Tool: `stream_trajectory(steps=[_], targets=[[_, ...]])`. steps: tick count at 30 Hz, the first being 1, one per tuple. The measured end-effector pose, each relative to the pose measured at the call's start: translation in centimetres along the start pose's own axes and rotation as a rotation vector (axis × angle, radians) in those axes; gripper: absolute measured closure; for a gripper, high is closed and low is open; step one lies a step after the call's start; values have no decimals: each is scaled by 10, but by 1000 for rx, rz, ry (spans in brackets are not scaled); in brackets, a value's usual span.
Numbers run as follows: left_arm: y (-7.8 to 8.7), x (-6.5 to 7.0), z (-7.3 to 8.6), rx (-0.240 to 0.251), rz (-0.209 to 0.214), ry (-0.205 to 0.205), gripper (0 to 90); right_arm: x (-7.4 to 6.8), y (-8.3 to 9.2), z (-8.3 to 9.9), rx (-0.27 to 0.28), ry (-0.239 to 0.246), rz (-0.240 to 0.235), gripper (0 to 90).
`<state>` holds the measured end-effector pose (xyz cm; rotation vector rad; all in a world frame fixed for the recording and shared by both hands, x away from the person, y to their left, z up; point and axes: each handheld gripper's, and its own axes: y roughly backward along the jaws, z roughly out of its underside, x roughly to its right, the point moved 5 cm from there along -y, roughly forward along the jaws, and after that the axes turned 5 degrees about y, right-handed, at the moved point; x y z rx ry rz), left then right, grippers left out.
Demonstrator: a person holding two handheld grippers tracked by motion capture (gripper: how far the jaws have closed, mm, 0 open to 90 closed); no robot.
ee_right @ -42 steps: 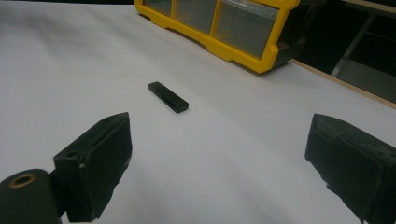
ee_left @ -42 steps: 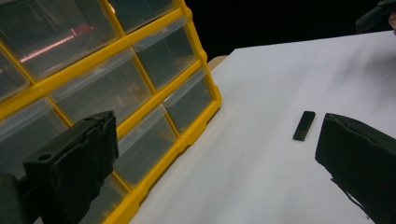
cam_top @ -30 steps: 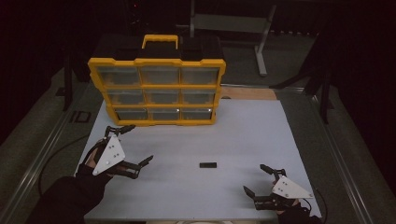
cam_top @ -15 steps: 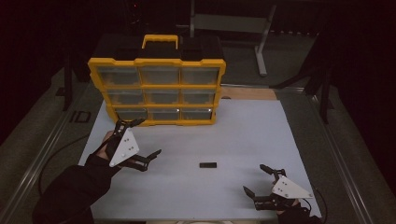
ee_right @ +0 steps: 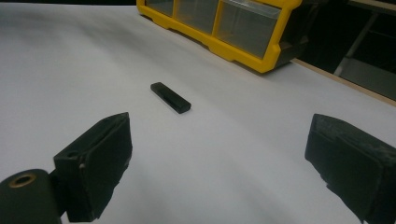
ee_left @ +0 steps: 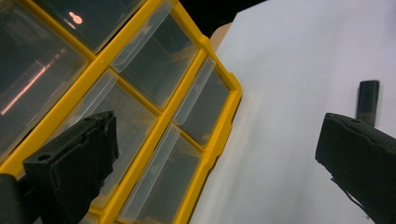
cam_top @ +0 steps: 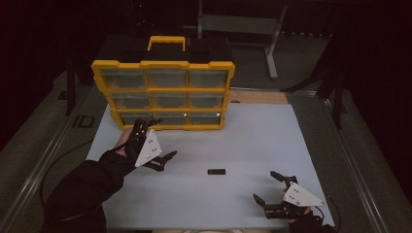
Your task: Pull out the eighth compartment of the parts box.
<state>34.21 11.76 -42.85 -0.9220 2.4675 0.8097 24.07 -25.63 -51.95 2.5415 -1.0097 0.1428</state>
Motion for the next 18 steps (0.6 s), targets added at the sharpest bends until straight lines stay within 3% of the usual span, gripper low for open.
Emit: stream_trajectory(steps=[18], targets=[[-34, 3, 6, -44, -11, -93, 1, 0, 0, 0, -2, 0, -1, 74]])
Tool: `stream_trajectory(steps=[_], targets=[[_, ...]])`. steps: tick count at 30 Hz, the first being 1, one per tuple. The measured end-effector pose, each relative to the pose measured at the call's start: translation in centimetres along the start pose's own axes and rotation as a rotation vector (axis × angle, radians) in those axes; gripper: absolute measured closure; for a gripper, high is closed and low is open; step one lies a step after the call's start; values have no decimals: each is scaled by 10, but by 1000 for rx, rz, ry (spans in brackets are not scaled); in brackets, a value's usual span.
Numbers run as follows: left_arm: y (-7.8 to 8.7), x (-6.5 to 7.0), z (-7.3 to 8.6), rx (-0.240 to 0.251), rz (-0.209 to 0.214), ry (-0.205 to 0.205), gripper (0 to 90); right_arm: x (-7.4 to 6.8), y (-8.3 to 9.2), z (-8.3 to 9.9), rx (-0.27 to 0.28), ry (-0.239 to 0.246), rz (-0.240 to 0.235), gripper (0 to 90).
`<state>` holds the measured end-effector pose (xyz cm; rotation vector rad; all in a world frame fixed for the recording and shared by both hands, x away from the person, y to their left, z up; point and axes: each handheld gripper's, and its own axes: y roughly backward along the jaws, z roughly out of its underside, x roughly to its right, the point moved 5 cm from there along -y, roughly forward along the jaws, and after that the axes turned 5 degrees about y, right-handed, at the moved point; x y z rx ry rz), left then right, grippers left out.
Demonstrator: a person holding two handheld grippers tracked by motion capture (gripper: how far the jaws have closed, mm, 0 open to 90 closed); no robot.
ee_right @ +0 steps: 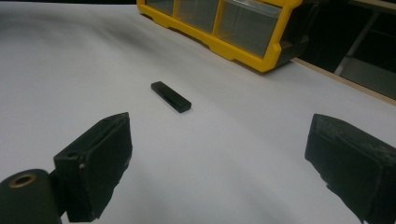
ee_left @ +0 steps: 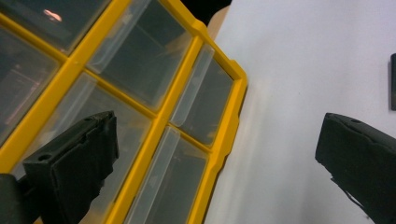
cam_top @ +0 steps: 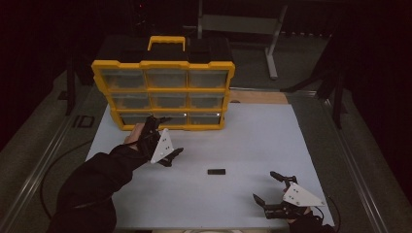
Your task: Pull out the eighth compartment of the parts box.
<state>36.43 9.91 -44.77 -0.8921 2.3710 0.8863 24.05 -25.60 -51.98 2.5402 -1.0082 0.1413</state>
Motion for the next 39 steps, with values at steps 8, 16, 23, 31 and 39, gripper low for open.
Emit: stream_trajectory(steps=[8, 16, 23, 31, 39], targets=[[-14, 0, 1, -17, -3, -50, 1, 0, 0, 0, -1, -1, -1, 74], [-28, -1, 1, -27, -2, -84, 12, 0, 0, 0, 1, -4, -3, 74], [-41, -2, 4, -52, -7, -106, 12, 0, 0, 1, -1, -6, -4, 74], [-53, -4, 10, -56, -26, -144, 76, 1, 1, 1, 1, -8, -2, 74], [-62, -6, 15, -71, -39, -201, 153, 1, 1, 1, 3, -12, -1, 74]])
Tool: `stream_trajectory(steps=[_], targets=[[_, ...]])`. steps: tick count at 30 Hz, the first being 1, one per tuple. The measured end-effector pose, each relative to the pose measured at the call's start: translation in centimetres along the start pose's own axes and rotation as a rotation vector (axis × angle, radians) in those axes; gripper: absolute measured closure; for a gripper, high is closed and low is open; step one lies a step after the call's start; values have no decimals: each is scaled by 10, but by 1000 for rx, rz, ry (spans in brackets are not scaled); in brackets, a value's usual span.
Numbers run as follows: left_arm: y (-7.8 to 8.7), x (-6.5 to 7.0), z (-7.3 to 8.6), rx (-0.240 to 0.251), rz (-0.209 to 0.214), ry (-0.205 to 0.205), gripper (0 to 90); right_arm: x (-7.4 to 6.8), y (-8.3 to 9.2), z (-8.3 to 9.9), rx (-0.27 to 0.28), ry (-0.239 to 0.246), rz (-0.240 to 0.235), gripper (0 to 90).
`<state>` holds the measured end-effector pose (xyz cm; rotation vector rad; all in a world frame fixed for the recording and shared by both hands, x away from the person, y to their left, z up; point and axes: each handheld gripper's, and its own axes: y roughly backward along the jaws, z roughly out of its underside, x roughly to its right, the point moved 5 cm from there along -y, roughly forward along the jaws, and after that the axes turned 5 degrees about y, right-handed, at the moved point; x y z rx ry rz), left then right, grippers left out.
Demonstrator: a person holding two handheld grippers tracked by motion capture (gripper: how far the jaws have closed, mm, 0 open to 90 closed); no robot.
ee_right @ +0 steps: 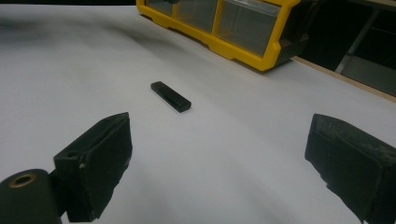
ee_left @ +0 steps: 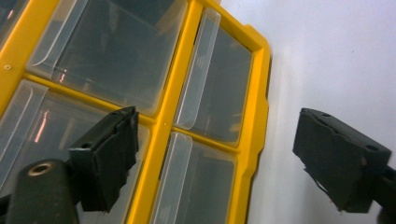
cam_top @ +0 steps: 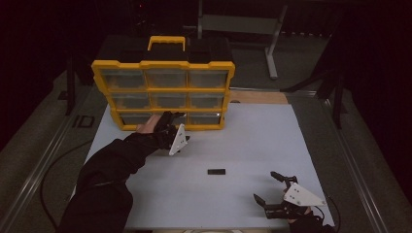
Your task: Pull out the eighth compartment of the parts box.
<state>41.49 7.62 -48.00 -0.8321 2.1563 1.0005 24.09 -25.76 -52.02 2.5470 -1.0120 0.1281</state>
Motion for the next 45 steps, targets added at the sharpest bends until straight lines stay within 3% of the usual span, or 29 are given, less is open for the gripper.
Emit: stream_trajectory(steps=[16, 22, 27, 34, 36, 43, 45], targets=[[-18, 1, 11, -84, -82, -84, 293, -1, 1, -2, 2, -5, -4, 74], [-23, 1, 12, -111, -120, -84, 389, -3, 1, -3, 5, -3, -10, 74], [-25, 2, 13, -137, -154, -137, 444, -2, 1, -3, 6, -7, -10, 74], [-29, 2, 17, -172, -172, -148, 501, -2, 1, -3, 5, -5, -10, 74], [-31, 3, 18, -188, -163, -124, 516, -2, 1, -3, 5, -4, -10, 74], [-35, 2, 19, -234, -191, -159, 556, -3, 1, -3, 1, -7, -14, 74], [-35, 1, 18, -236, -188, -137, 557, -3, 1, -2, 0, -7, -14, 74]])
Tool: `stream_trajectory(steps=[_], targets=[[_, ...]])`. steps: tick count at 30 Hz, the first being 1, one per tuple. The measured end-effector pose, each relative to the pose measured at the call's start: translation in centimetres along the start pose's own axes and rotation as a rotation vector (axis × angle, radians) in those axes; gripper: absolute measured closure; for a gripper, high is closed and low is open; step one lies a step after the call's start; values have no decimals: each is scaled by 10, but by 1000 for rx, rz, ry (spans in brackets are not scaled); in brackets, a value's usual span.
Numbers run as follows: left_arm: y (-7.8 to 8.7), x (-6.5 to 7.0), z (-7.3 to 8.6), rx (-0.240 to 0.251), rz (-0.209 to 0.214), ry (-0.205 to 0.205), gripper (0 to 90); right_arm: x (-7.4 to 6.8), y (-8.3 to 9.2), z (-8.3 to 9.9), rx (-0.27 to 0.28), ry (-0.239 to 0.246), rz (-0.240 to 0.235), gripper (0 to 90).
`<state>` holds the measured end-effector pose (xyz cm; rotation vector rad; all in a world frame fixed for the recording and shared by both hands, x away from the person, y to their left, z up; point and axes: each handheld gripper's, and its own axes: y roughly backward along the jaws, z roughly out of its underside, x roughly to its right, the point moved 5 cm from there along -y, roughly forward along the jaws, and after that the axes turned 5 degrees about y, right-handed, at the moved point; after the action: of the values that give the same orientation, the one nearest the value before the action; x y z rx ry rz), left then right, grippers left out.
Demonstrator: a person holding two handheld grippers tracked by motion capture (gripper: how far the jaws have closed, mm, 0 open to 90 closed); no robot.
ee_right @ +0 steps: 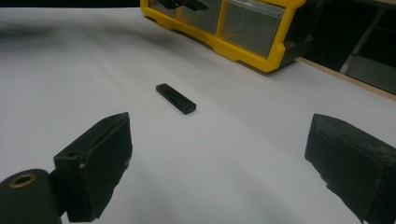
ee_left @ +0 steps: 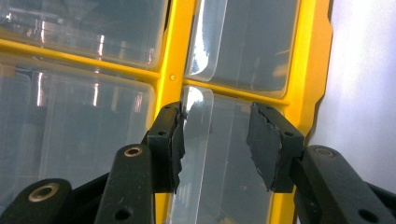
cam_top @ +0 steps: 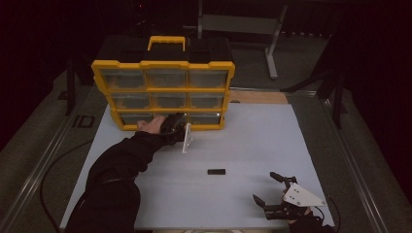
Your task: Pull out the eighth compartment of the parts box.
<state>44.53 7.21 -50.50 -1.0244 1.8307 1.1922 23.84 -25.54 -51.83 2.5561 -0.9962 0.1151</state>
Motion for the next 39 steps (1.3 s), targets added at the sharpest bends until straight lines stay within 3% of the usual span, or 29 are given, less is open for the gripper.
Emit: stream_trajectory(steps=[3, 12, 16, 19, 27, 39], targets=[[-2, -2, 0, -26, -10, -3, 567, 0, 0, 0, -1, -2, -2, 74], [-3, -3, -6, -89, -45, -65, 667, -1, -1, 0, -4, 3, -8, 74], [-4, -3, -8, -99, -40, -61, 681, -2, -1, 0, -6, 4, -8, 74], [-5, -3, -13, -129, -31, -88, 678, -2, -2, 0, -9, 5, -9, 74], [-6, -3, -14, -141, -30, -106, 681, -2, -1, 0, -8, 7, -8, 74], [-9, 0, -20, -171, -75, -149, 726, -2, -2, 0, -9, 2, -7, 74]])
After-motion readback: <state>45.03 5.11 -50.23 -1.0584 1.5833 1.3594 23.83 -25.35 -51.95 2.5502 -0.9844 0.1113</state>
